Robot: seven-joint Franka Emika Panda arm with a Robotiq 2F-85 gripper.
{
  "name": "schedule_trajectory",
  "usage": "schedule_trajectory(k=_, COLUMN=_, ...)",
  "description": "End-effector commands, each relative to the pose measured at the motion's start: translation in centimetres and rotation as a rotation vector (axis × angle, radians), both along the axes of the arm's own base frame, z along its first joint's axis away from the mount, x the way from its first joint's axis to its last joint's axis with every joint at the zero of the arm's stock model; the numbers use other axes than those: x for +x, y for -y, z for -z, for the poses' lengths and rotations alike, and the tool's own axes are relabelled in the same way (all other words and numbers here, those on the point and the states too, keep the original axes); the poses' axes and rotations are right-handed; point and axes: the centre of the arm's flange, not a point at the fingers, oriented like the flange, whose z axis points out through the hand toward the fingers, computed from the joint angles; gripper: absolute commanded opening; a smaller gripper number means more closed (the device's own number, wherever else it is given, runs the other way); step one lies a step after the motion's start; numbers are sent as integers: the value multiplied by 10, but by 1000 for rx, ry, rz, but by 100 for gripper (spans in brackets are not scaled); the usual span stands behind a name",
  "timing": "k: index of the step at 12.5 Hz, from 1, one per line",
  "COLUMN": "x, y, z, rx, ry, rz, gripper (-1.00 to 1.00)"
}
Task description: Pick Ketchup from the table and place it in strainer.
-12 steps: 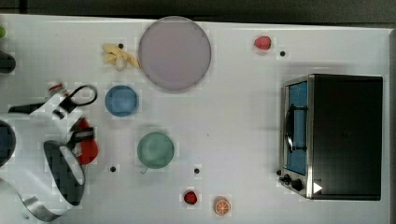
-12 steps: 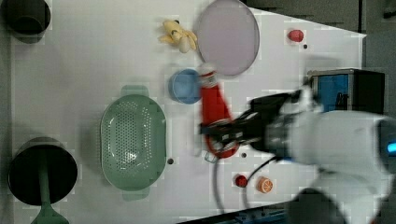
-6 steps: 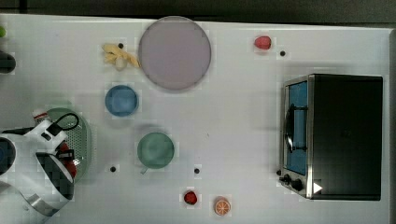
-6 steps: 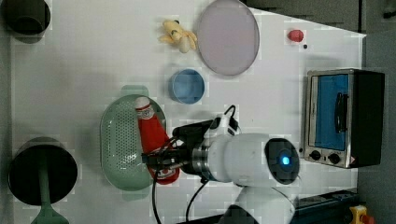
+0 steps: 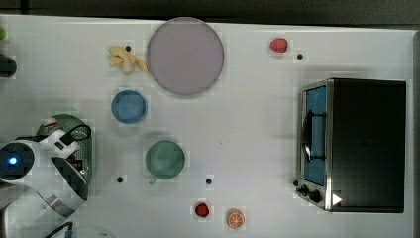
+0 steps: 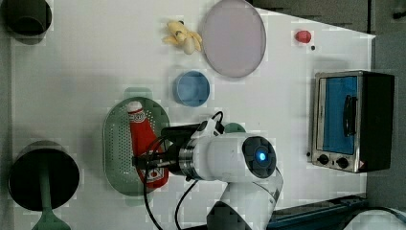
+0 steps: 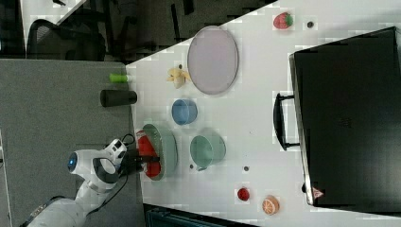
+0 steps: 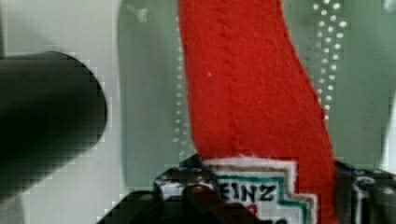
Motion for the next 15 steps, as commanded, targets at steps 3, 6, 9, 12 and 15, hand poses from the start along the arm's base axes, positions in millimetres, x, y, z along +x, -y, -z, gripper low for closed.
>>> schedule_trajectory(k=3, x=16, y=-5, z=-36, rx=37, ry=98, rz=122, gripper=100)
schedule_trajectory(k=6, x=36, y=16, z=-86, rx=5, ry=164, rz=208, gripper=100)
schedule_trajectory(k=9, x=58, y=63, z=-149, rx=-121, ry=172, rz=290, gripper=100)
schedule_trajectory(k=12, x=77, y=128, z=-205, rx=-217, ry=95, rz=441, gripper=100)
schedule_trajectory(k=15, x=100, y=214, z=-259, rx=-229, ry=84, rz=630, gripper=100)
